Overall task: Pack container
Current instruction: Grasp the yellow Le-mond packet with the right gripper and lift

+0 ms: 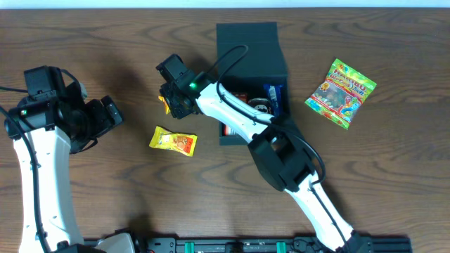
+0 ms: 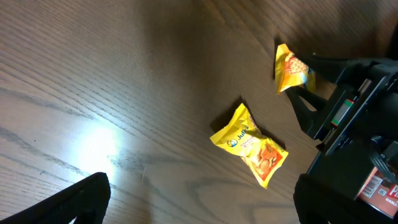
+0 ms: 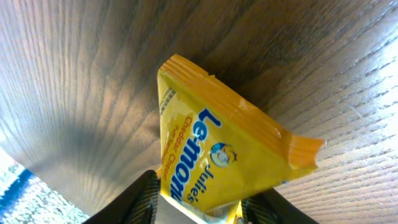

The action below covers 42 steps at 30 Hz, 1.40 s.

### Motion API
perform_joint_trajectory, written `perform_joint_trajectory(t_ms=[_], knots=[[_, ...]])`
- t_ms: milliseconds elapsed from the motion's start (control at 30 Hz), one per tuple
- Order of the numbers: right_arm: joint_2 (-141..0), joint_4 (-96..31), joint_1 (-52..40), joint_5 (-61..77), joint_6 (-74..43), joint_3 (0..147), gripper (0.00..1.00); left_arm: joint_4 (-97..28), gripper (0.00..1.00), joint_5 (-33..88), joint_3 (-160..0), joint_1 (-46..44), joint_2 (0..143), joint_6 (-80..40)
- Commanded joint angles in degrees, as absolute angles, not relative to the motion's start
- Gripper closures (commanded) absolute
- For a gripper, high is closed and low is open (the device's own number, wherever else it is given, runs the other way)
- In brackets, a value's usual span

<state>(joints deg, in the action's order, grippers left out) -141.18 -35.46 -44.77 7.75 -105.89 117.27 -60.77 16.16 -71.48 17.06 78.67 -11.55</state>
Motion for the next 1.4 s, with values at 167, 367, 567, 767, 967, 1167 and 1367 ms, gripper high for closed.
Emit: perform_joint_trajectory(t_ms=[167,367,567,767,967,1167,1367], knots=[[-142.5,-35.9,-45.5,5.7,-102.5,118.3,0.67,-60.8,0.05,16.1,-71.2,17.3,79.0,-11.2],[-142.5,-36.0,-45.5,3.8,-98.1,118.3,0.68,-60.8,0.05,16.1,-71.2,17.3,79.0,-11.2],[-142.3,-36.0,-45.5,3.8,-90.2,118.3,0.72,-60.8,0.05,16.1,-71.2,17.3,79.0,-11.2],[-140.9,-36.2,-45.5,2.4,-79.1,118.3,0.73,-60.8,0.05,16.1,-71.2,17.3,79.0,-11.2],[-136.9,-37.2,-45.5,-1.9,-62.9,118.3,0.75,-60.8,0.05,16.1,-71.2,17.3,79.0,-11.2],[-130.1,-44.0,-45.4,-10.1,-42.2,118.3,0.78,-60.8,0.05,16.1,-71.2,17.3,79.0,-11.2],[-124.9,-50.2,-44.3,-13.5,-27.0,118.3,0.78,-60.8,0.05,16.1,-71.2,17.3,79.0,-11.2]])
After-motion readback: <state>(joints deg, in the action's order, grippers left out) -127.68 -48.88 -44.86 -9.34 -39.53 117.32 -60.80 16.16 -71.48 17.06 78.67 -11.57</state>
